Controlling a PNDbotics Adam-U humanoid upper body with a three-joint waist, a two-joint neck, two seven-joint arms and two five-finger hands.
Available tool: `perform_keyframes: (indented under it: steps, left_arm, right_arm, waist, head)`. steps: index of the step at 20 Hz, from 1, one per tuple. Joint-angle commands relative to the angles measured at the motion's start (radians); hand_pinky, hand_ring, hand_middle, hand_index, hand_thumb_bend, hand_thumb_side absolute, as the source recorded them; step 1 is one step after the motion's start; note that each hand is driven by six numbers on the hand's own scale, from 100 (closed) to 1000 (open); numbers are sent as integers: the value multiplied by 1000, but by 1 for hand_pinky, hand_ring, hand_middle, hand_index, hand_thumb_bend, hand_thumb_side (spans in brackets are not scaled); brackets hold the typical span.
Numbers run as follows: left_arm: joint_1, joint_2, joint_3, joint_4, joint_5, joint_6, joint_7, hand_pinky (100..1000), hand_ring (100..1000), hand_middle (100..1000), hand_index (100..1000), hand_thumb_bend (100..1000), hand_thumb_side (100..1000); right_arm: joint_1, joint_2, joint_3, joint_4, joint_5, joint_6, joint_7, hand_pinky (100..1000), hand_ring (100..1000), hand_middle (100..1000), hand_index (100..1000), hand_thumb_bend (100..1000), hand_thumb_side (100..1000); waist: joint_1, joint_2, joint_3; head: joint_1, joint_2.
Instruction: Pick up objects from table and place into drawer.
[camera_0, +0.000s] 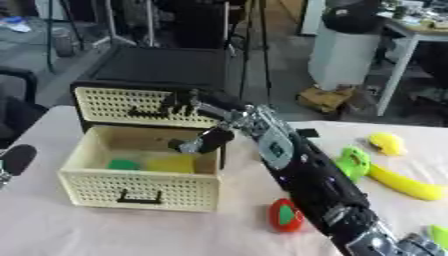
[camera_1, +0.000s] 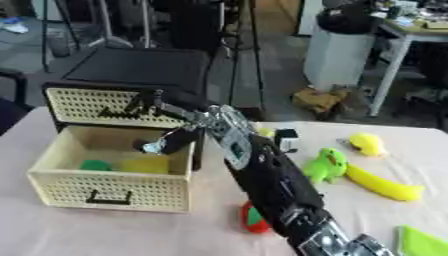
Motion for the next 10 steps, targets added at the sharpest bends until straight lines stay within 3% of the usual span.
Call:
perform_keyframes:
  steps: [1,3,10]
  left_arm:
    - [7,38,13,-4,-7,5,0,100,100,100,711,625,1000]
    - [22,51,14,1,-10,6,-1,100,100,100,711,623,1000]
    - [74,116,-31,37,-26,-22,-70,100,100,100,716,587,1000]
  right_arm:
    - [16,-70,-12,-106,-42,8,-28,646,738,804,859,188,419]
    - [58,-106,-24,-169,-83,24,-51,640,731,799,853,107,455]
    - [224,-232,-82,-348,-187,105,-119,637,726,797,857,100,496]
  waist:
    - [2,-23,-23]
    - [-1,-36,-53]
    - [-11,-70,-125]
  head:
    - [22,17]
    - [36,30]
    - [63,67]
